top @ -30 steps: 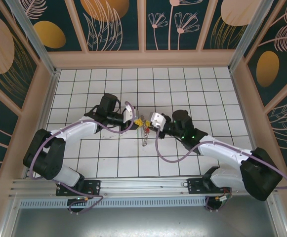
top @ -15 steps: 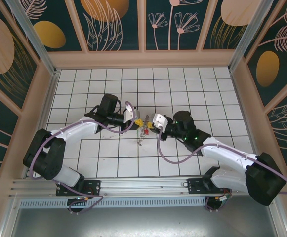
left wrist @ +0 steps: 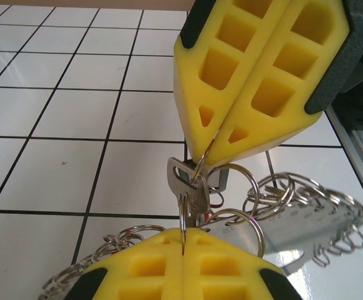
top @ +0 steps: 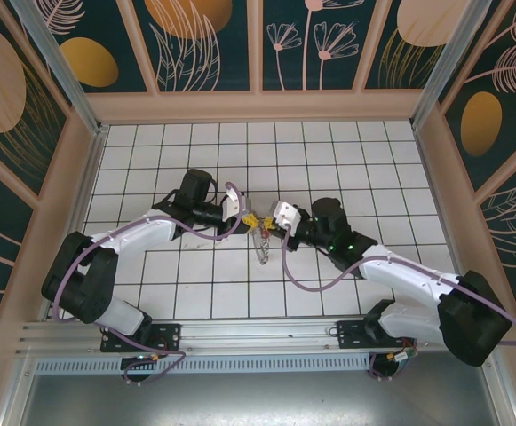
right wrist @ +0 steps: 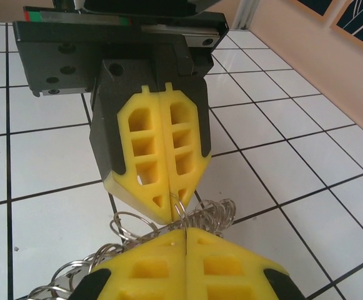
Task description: Put the keys on the keyring
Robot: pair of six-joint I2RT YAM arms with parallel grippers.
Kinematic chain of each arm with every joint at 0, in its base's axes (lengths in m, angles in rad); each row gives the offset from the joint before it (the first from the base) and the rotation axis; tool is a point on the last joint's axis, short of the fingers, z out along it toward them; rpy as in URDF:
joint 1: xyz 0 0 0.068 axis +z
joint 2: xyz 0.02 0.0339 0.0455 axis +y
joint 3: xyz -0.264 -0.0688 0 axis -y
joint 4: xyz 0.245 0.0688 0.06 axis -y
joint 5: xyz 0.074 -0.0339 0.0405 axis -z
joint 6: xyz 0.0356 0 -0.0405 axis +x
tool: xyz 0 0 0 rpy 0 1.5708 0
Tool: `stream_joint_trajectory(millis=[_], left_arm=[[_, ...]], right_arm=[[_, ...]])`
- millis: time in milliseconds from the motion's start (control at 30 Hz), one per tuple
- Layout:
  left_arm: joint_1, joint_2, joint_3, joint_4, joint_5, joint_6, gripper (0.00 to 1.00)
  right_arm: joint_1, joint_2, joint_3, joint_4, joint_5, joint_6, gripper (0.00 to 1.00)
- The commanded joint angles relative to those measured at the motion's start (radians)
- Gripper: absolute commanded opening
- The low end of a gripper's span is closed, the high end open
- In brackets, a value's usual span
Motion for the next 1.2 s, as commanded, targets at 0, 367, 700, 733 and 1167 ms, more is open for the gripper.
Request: stream_joint_trajectory(millis=[0, 367, 700, 733, 1167], left_arm=[[0.001, -0.009, -0.001, 0.021, 0.02, 0.022, 0.0], [0.001, -0.012, 0.001, 0.017, 0.014, 0.026, 0.0], [0.0, -0.011, 0.002, 0.026, 0.015, 0.011, 0.0], [0.0, -0.012, 0.002, 0.026, 0.014, 0.011, 0.0], [0.0, -0.011, 0.005, 0.026, 0.019, 0.008, 0.0]], right_arm=[[0.006, 0.011, 0.046, -0.011, -0.01, -0.027, 0.0], [-0.014, -0.023, 0.085, -0.11, 0.025, -0.076, 0.0], [-0.014, 0.03, 0.094, -0.079, -0.11, -0.01, 0.0], [-0.013, 0.034, 0.094, -0.072, -0.109, -0.005, 0.0], [-0.013, 0.07, 0.083, 0.035, -0.07, 0.044, 0.0]])
